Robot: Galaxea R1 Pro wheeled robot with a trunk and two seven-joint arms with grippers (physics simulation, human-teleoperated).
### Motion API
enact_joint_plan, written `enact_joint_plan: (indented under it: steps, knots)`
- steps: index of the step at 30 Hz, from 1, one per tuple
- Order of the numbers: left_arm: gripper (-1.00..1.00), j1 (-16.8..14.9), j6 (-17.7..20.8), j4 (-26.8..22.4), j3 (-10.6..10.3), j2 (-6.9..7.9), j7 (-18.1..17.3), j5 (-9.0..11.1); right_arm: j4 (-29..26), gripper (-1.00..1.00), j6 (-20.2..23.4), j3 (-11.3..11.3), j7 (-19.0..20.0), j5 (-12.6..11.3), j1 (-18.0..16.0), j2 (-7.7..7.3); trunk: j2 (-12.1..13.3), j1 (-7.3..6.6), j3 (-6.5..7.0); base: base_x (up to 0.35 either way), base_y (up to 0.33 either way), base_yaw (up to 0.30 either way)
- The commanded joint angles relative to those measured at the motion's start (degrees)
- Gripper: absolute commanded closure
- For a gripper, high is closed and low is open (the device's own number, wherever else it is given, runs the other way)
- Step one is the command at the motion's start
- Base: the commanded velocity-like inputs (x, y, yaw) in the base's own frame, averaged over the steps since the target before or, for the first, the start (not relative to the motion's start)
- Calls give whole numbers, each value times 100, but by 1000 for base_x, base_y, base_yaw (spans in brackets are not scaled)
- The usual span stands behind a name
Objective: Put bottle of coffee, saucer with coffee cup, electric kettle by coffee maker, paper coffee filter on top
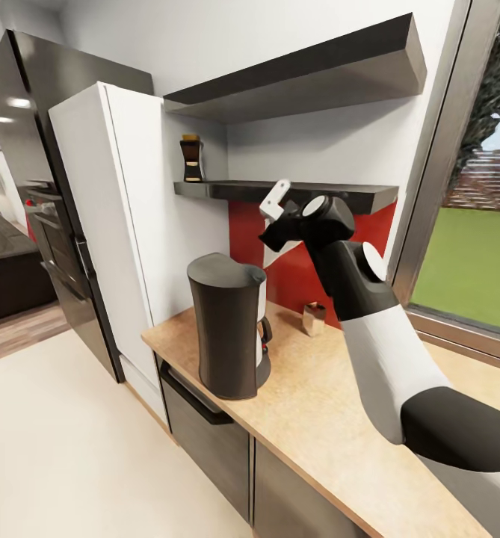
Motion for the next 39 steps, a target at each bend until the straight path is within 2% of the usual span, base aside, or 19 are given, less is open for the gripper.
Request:
enact_joint_plan:
  steps: [1, 31, 39]
  knots:
    - [-100, 1, 64, -9, 45, -4, -4, -63, -38, 100, 20, -2, 60, 18, 2, 17, -5, 2, -4, 0, 0, 0]
    - [-100, 1, 123, -8, 44, -3, -6, -59, -85, 100, 20, -16, 71, -14, 16, 17, -5, 2, -4, 0, 0, 0]
    - [-100, -14, 33, -50, 74, 55, -25, -47, -85, 100, 20, -16, 70, -14, 16, 17, -5, 2, -4, 0, 0, 0]
